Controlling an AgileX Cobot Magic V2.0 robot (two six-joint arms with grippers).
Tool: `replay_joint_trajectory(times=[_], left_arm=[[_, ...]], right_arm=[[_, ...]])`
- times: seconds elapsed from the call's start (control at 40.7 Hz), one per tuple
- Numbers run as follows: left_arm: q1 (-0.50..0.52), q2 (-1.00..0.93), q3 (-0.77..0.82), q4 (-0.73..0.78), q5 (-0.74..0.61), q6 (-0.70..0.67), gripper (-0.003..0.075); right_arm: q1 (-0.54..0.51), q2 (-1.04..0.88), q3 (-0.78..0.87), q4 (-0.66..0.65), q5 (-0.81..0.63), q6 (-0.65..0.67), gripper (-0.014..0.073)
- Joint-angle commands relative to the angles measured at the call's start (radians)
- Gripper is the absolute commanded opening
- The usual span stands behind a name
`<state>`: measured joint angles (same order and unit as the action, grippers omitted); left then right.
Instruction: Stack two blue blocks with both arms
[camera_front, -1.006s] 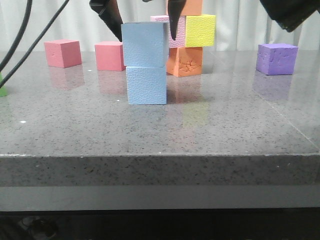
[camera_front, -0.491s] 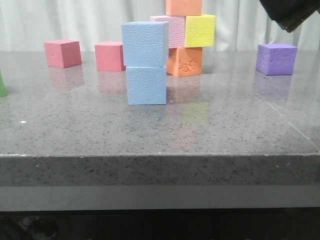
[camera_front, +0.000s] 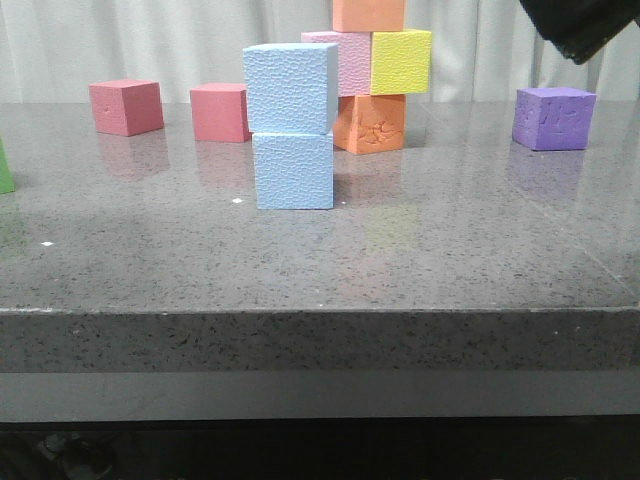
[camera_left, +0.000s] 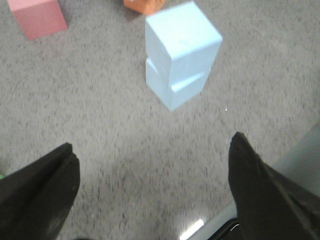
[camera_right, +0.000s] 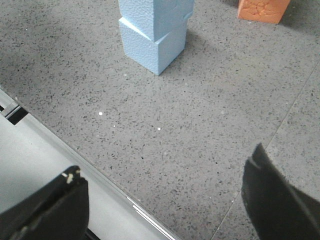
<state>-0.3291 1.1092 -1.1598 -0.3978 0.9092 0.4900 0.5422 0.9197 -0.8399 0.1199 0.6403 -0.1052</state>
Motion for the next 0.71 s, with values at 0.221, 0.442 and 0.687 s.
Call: replay_joint_trajectory(times=[0.221,0.442,0.687], left_arm=[[0.008,-0.279,0.263,-0.095,-0.141,0.034,0.0590],[0.008,-0.337,0.306,-0.093,-0.154,0.034,0.0588],[0.008,-0.337,0.306,-0.093,-0.159,0.034,0.0328]], right_arm=[[-0.008,-0.013,-0.026,0.008,-0.061,-0.007,0.0623],[-0.008,-0.013,-0.026,0.011,-0.083,-0.004,0.0607],[-0.008,-0.013,-0.026,0.011,-0.069,-0.004,0.0190]])
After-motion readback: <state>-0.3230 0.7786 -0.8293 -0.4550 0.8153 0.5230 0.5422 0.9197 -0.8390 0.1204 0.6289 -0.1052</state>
